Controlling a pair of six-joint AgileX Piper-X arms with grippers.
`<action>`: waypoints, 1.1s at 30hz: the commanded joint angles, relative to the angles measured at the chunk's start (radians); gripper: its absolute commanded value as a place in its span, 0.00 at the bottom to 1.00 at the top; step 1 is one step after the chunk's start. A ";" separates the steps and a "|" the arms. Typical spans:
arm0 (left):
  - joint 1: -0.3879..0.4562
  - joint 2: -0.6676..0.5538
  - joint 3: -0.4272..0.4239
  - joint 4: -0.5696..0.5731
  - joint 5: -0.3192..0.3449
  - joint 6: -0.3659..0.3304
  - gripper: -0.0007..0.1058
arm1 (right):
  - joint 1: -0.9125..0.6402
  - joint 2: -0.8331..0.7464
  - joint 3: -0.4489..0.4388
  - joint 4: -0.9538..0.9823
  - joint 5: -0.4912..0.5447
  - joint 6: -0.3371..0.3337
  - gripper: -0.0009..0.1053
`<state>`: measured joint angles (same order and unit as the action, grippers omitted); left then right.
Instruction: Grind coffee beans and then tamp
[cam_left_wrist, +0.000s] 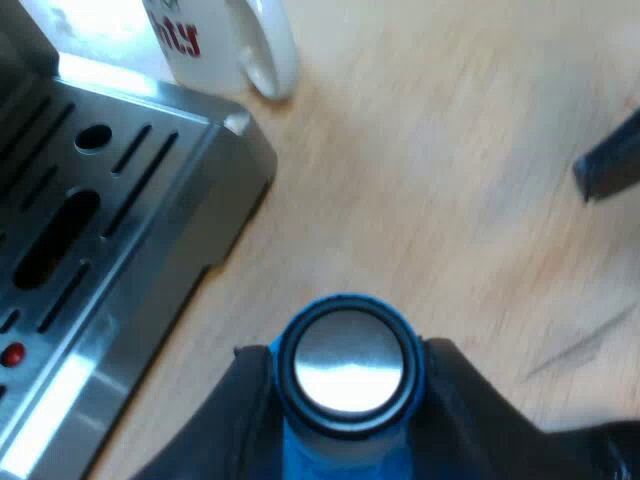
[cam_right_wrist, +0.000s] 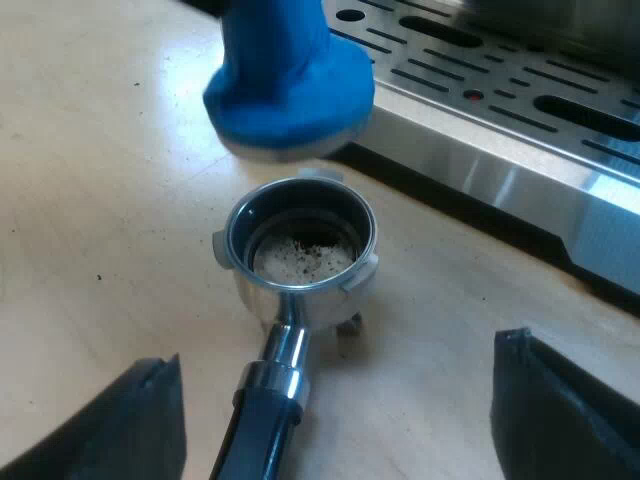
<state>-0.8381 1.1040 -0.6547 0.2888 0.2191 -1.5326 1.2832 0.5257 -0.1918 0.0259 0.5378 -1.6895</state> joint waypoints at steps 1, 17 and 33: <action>-0.005 0.016 -0.009 -0.003 0.000 0.032 0.07 | -0.004 -0.005 -0.002 -0.009 0.004 -0.006 0.63; -0.005 0.082 -0.009 -0.003 0.003 0.042 0.07 | -0.004 -0.005 -0.002 -0.009 0.004 -0.006 0.63; -0.005 0.096 0.017 -0.025 0.019 0.042 0.07 | -0.004 -0.005 -0.002 -0.009 0.004 -0.006 0.63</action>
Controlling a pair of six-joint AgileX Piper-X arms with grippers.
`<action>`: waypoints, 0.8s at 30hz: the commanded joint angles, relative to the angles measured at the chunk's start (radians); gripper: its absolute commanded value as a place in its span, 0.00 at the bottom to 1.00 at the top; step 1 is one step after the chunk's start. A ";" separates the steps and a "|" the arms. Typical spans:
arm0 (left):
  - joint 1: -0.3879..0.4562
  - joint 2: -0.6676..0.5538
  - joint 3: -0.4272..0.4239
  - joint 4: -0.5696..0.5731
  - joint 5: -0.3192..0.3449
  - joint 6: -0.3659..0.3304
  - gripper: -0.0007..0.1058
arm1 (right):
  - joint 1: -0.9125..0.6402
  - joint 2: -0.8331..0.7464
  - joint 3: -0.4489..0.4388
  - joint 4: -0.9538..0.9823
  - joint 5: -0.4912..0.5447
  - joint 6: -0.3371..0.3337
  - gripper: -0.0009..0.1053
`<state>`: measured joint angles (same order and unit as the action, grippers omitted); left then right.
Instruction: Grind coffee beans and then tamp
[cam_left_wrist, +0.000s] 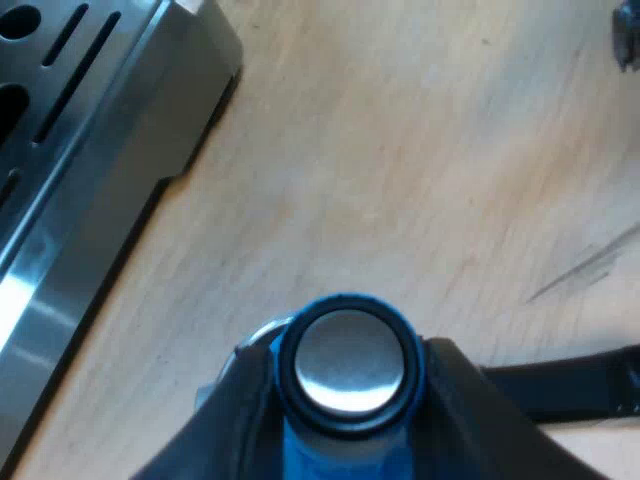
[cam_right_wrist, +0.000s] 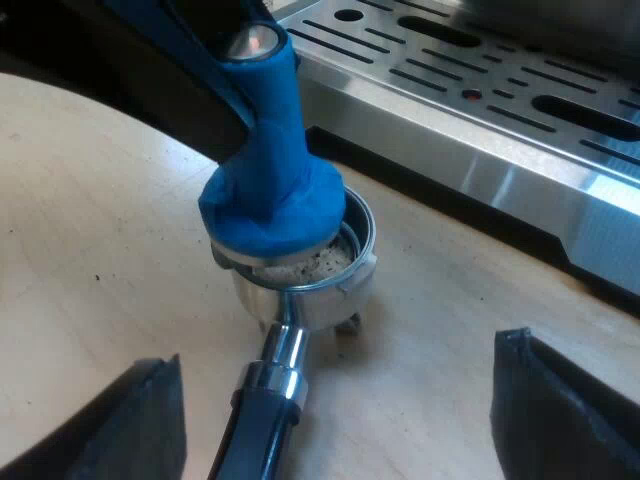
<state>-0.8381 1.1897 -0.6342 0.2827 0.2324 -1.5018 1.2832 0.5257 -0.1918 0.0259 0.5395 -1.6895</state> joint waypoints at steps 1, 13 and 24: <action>-0.005 0.014 -0.003 -0.019 0.005 0.011 0.07 | -0.004 -0.005 -0.002 -0.009 0.002 -0.006 0.63; -0.005 0.052 -0.003 -0.027 0.003 0.011 0.07 | -0.004 -0.005 -0.002 -0.009 0.002 -0.006 0.63; -0.005 0.052 -0.003 -0.070 -0.022 0.011 0.07 | -0.004 -0.005 -0.002 -0.009 0.002 -0.006 0.63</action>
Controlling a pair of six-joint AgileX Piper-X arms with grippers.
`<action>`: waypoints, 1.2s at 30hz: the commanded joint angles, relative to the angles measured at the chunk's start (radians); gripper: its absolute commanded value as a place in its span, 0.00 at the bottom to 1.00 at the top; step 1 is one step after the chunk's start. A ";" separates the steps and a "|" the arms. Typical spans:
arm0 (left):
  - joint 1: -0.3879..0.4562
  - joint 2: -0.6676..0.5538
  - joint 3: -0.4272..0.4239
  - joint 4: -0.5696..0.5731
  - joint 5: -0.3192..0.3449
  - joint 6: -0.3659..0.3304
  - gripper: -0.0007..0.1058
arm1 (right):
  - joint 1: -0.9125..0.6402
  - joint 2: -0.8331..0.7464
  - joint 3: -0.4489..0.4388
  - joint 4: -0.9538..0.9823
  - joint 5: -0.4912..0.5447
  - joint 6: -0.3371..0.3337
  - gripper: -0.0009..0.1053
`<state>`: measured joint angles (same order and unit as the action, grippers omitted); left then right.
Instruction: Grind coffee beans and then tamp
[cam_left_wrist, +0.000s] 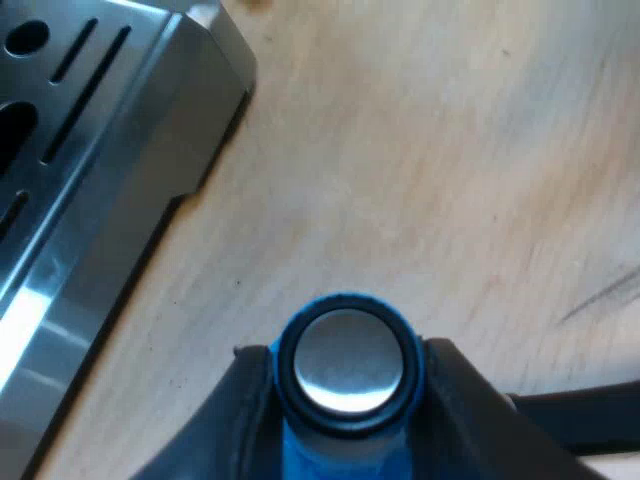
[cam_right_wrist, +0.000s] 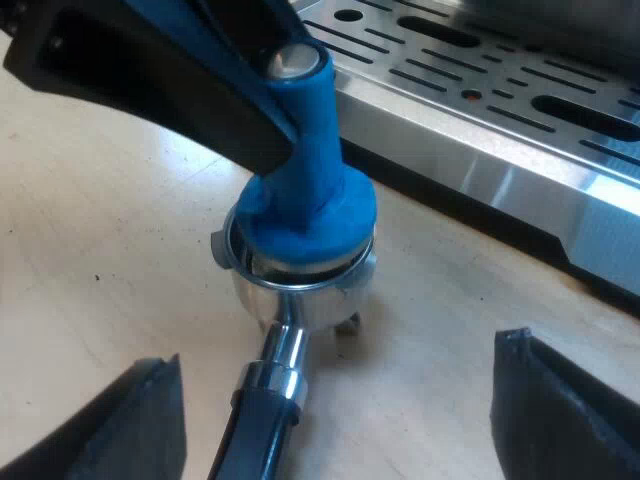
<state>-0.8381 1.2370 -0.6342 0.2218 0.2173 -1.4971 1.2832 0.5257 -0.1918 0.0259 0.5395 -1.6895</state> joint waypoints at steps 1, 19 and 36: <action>-0.005 0.004 -0.003 -0.008 -0.007 0.006 0.07 | -0.004 -0.005 -0.002 -0.009 0.002 -0.006 0.63; 0.001 0.050 0.015 -0.001 -0.011 0.006 0.07 | -0.004 -0.005 -0.002 -0.009 0.002 -0.006 0.63; 0.001 0.051 0.152 0.012 -0.011 0.006 0.07 | -0.004 -0.005 -0.002 -0.009 0.002 -0.006 0.63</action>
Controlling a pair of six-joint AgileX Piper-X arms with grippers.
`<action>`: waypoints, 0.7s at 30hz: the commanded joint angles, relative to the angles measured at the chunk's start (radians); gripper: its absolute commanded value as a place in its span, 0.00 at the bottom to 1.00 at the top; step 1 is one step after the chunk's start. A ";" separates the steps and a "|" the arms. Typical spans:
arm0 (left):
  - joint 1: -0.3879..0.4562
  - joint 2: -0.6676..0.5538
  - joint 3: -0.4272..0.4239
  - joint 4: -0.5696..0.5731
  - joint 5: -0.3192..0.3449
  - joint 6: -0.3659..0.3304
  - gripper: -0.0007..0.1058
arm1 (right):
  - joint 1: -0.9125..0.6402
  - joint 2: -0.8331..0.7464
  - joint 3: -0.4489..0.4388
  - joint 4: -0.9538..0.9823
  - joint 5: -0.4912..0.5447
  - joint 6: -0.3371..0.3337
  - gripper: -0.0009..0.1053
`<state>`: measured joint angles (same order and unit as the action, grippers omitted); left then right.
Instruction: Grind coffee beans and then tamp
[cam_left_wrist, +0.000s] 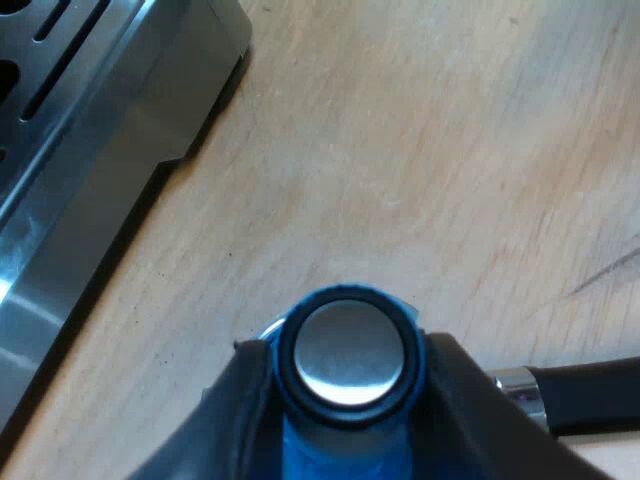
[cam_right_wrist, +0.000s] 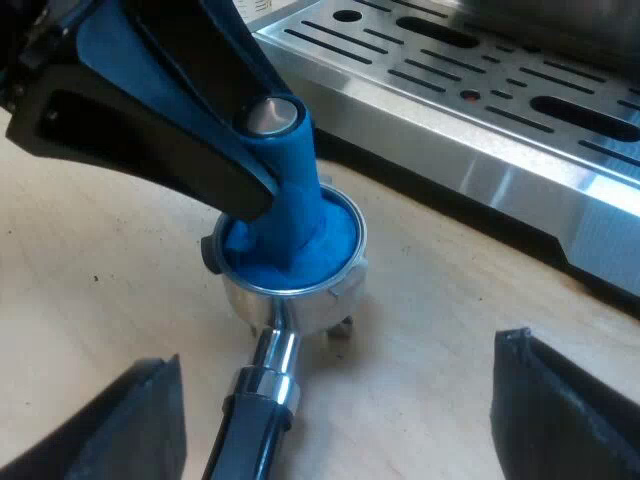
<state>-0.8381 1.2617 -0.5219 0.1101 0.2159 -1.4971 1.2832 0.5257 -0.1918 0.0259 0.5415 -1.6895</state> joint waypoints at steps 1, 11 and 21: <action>0.001 0.026 0.039 0.123 -0.010 0.006 0.07 | -0.004 -0.005 -0.002 -0.009 0.000 -0.006 0.63; 0.001 0.026 -0.019 0.095 0.006 0.006 0.07 | -0.004 -0.005 -0.002 -0.009 0.000 -0.006 0.63; 0.001 0.014 -0.144 0.116 0.006 0.006 0.07 | -0.004 -0.005 -0.002 -0.009 0.000 -0.006 0.63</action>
<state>-0.8381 1.2864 -0.6462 0.2312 0.2231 -1.4902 1.2832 0.5257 -0.1918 0.0259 0.5415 -1.6895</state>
